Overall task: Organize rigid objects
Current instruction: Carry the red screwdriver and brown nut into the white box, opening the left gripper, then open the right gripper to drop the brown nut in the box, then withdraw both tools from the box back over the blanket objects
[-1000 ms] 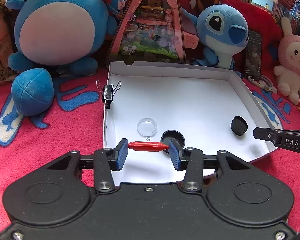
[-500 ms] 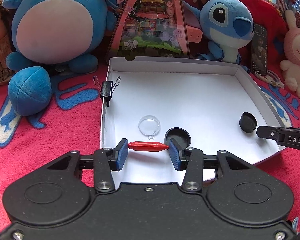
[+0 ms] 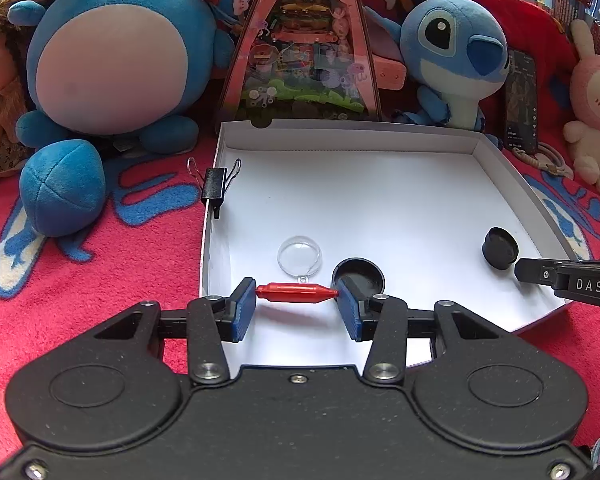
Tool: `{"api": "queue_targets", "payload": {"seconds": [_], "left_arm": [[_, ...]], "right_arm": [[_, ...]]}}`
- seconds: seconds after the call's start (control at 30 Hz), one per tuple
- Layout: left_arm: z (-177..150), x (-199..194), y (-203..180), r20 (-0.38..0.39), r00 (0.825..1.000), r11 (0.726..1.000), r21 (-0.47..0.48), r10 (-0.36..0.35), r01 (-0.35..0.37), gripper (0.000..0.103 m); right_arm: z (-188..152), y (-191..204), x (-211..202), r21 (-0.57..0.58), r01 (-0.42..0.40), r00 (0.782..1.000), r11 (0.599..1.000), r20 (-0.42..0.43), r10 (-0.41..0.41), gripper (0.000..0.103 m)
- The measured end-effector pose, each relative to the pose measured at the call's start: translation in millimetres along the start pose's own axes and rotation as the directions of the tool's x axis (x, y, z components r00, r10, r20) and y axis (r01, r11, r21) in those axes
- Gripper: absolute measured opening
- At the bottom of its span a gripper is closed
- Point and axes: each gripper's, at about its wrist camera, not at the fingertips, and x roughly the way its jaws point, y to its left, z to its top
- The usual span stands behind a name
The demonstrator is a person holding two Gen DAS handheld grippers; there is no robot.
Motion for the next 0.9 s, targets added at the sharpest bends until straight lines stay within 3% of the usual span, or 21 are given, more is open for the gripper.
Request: {"api": "queue_targets", "payload": {"seconds": [0.2, 0.5, 0.63, 0.9], "left_arm": [[-2, 0, -2, 0.007, 1.000, 1.000, 0.005, 0.009, -0.009, 0.043], [-4, -3, -2, -0.001, 1.000, 1.000, 0.003, -0.008, 0.008, 0.059], [-7, -9, -8, 0.011, 1.000, 1.000, 0.025, -0.005, 0.005, 0.071], [-12, -22, -14, 0.024, 1.000, 0.998, 0.058, -0.011, 0.009, 0.076]], "right_arm": [[-1, 1, 2, -0.009, 0.001, 1.000, 1.000, 0.002, -0.001, 0.024], [-3, 2, -1, -0.026, -0.016, 1.000, 1.000, 0.006, 0.016, 0.029], [-6, 2, -4, -0.039, -0.017, 1.000, 0.999, 0.014, 0.018, 0.047], [-13, 5, -20, -0.085, -0.025, 0.999, 0.996, 0.045, 0.029, 0.056]]}}
